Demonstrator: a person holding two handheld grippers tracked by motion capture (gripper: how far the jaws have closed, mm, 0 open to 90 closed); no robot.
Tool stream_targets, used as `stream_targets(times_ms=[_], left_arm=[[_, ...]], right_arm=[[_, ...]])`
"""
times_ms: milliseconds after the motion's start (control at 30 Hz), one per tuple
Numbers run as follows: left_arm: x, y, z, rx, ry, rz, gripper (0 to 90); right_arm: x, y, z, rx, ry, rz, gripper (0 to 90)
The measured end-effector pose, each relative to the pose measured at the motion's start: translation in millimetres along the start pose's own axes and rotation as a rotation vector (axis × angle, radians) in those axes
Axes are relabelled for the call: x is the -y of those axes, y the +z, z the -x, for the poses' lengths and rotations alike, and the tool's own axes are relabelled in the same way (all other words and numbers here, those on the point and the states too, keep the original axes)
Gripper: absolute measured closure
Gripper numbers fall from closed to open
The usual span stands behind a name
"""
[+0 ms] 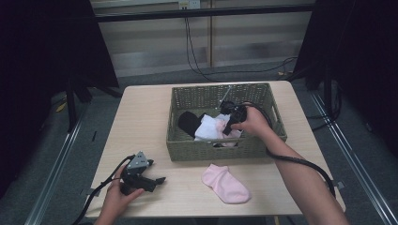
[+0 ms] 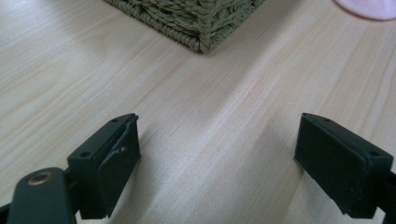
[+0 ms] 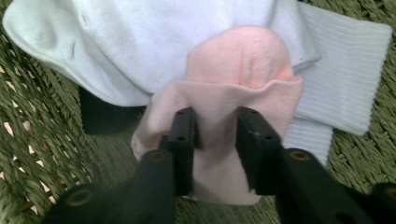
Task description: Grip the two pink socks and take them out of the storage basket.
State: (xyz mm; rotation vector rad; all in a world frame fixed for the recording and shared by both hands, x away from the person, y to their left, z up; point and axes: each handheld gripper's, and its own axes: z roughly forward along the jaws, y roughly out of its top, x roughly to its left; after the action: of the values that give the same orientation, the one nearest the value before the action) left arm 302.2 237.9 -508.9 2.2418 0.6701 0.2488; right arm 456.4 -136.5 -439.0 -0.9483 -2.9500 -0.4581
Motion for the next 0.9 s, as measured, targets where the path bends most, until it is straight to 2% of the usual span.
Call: stream_targets(times_ms=[33, 100, 133, 233, 433, 600, 900], left_arm=[[0.0, 0.0, 0.0, 0.0, 0.0, 0.0, 13.5], [0.0, 0.0, 0.0, 0.0, 0.0, 0.0, 13.5], [0.0, 0.0, 0.0, 0.0, 0.0, 0.0, 13.5], [0.0, 0.0, 0.0, 0.0, 0.0, 0.0, 13.5], [0.0, 0.0, -0.1, 0.0, 0.001, 0.001, 13.5], [0.1, 0.2, -0.1, 0.0, 0.001, 0.003, 13.5], [-0.1, 0.0, -0.3, -0.001, 0.004, 0.0, 13.5]], right_arm=[[-0.5, 0.1, -0.6, -0.006, 0.005, -0.005, 75.7], [-0.9, 0.5, -1.1, -0.008, 0.007, -0.008, 77.0], [-2.0, 0.7, -2.3, -0.012, 0.004, -0.015, 83.6], [-3.0, -2.2, -2.8, -0.016, 0.008, -0.021, 86.8], [-1.4, -9.4, -2.9, -0.024, 0.002, -0.018, 87.6], [2.1, -26.0, -3.6, -0.042, 0.009, 0.015, 87.9], [3.2, -53.8, -6.7, -0.048, 0.01, 0.027, 87.9]])
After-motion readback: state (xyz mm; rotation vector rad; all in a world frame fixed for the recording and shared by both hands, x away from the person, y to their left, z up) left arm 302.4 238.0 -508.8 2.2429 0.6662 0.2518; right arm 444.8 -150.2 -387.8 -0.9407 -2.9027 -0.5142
